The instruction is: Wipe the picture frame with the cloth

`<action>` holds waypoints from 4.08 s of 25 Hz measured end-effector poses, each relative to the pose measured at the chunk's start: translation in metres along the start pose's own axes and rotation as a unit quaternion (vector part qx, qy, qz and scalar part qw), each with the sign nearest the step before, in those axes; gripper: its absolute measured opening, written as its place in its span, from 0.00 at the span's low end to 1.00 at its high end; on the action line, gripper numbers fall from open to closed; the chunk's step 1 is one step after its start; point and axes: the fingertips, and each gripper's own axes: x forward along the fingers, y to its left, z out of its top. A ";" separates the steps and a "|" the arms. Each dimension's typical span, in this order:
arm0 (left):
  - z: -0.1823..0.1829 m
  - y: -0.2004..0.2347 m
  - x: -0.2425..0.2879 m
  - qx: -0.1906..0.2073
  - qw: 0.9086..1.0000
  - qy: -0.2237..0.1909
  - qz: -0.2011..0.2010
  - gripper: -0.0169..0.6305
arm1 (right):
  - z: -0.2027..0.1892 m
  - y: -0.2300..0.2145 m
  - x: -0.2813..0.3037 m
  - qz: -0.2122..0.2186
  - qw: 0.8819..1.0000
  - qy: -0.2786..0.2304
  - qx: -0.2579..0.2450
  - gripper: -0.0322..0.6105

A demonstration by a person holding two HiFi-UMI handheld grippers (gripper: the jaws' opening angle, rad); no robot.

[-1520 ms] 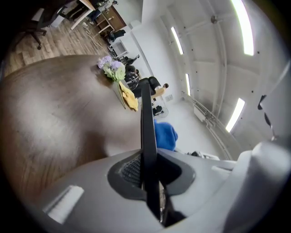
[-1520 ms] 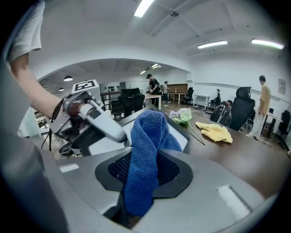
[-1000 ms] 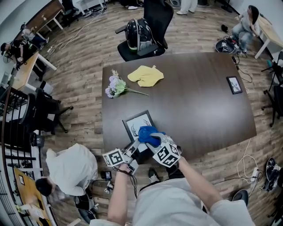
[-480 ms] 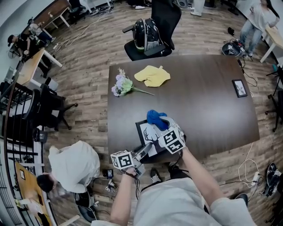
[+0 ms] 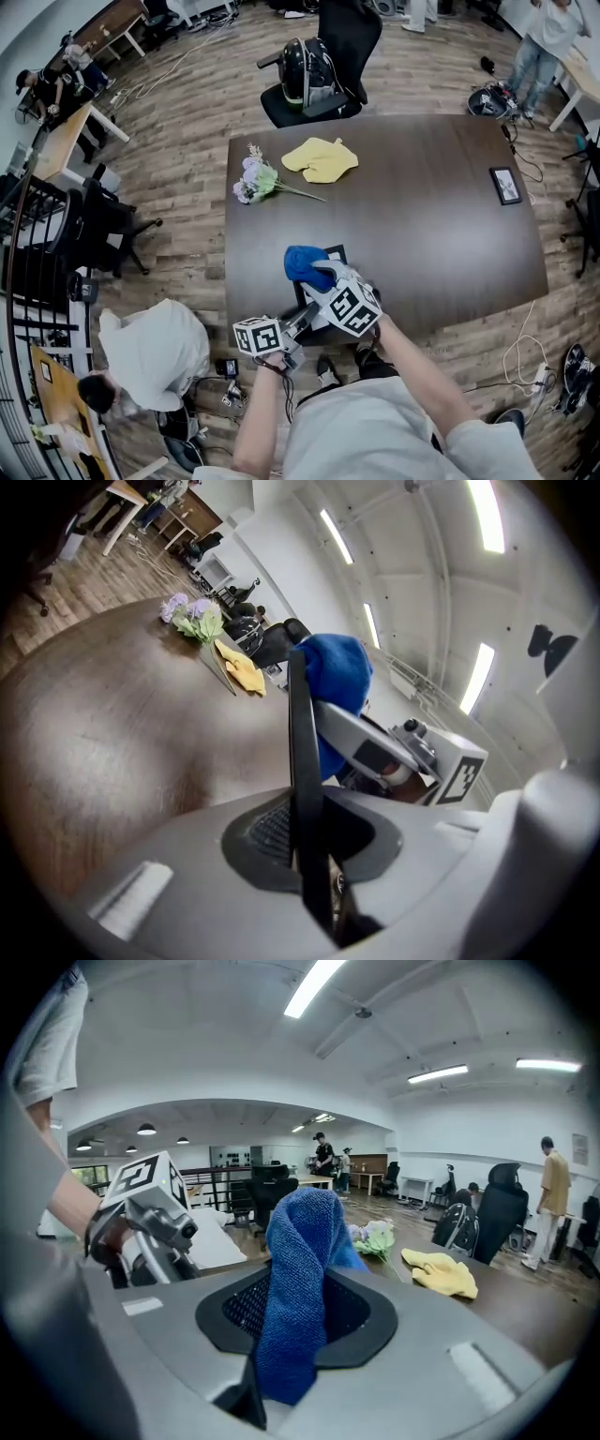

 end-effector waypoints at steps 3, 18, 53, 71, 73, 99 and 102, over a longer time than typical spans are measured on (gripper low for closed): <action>0.007 0.007 -0.004 0.001 1.000 -0.011 0.010 0.16 | -0.007 0.022 -0.002 0.046 0.998 0.021 -0.037 0.21; 0.013 -0.010 -0.017 0.006 0.999 -0.026 -0.020 0.16 | -0.013 -0.038 -0.018 -0.088 0.991 0.042 -0.093 0.22; 0.045 -0.014 -0.017 -0.080 0.985 -0.143 -0.047 0.16 | -0.033 0.046 -0.037 -0.040 0.997 0.027 -0.053 0.22; 0.017 -0.027 -0.005 0.001 0.998 -0.053 -0.032 0.16 | 0.019 0.010 -0.022 -0.037 0.995 -0.002 -0.098 0.22; 0.015 -0.031 -0.004 0.003 0.998 -0.049 -0.039 0.16 | 0.026 -0.002 -0.022 -0.064 0.993 -0.014 -0.096 0.22; 0.020 -0.029 -0.015 0.010 0.997 -0.071 -0.037 0.16 | -0.015 0.006 -0.043 -0.070 0.997 0.007 -0.021 0.22; 0.014 -0.025 -0.011 -0.002 0.997 -0.067 -0.041 0.16 | -0.018 0.021 -0.042 -0.058 0.997 0.014 -0.048 0.22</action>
